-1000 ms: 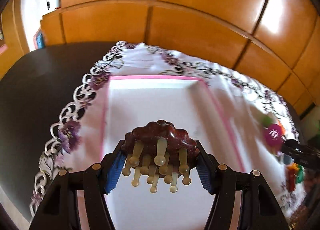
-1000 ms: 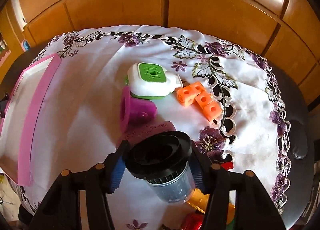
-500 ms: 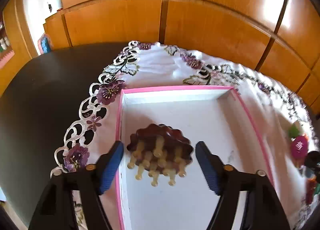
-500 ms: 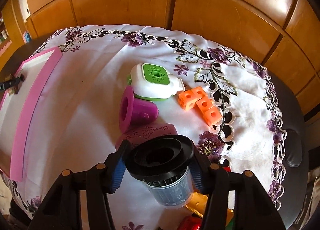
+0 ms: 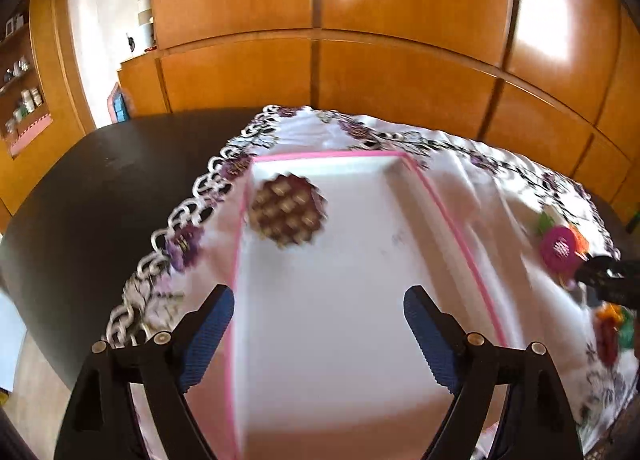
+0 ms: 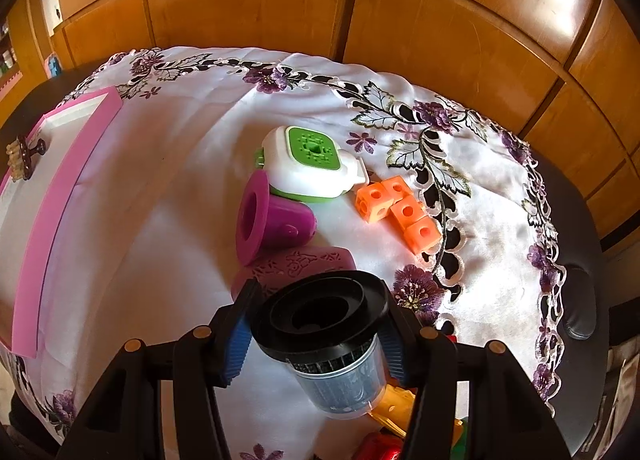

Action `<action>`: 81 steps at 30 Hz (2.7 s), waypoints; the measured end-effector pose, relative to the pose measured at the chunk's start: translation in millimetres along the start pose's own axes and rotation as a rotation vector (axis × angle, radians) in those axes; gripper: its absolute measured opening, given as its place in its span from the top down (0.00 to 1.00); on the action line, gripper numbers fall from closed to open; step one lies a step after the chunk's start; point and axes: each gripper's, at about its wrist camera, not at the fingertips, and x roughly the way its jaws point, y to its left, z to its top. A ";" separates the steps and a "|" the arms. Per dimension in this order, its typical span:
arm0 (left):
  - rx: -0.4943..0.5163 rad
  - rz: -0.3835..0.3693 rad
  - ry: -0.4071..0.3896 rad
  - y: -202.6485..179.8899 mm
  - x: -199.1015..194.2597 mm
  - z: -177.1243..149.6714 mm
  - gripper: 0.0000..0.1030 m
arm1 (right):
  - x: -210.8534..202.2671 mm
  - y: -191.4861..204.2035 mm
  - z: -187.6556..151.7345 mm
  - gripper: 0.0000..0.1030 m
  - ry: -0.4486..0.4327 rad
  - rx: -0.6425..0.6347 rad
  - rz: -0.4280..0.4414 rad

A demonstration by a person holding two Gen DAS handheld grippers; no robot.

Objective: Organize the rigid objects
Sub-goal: 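Carry the black-lidded jar into the tray and release it with the right gripper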

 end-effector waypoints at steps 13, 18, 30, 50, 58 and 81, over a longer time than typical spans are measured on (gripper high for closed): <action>0.037 0.003 -0.024 -28.1 -27.5 -15.8 0.15 | -14.7 -9.0 4.3 0.47 -0.060 0.051 0.039; 0.024 0.010 -0.033 -23.6 -33.2 -17.3 0.15 | -29.3 -15.4 7.9 0.47 -0.117 0.108 0.126; -0.056 0.043 -0.024 12.3 -33.4 -27.2 0.15 | -43.5 18.8 12.0 0.47 -0.132 0.072 0.359; -0.252 0.145 -0.032 101.3 -40.8 -49.4 0.15 | -39.3 261.8 60.4 0.47 -0.017 -0.284 0.424; -0.308 0.171 -0.023 124.1 -37.8 -56.7 0.15 | 2.4 327.1 73.8 0.44 0.041 -0.281 0.374; -0.278 0.171 -0.060 107.4 -52.4 -50.4 0.15 | -74.2 293.3 47.9 0.31 -0.298 -0.294 0.219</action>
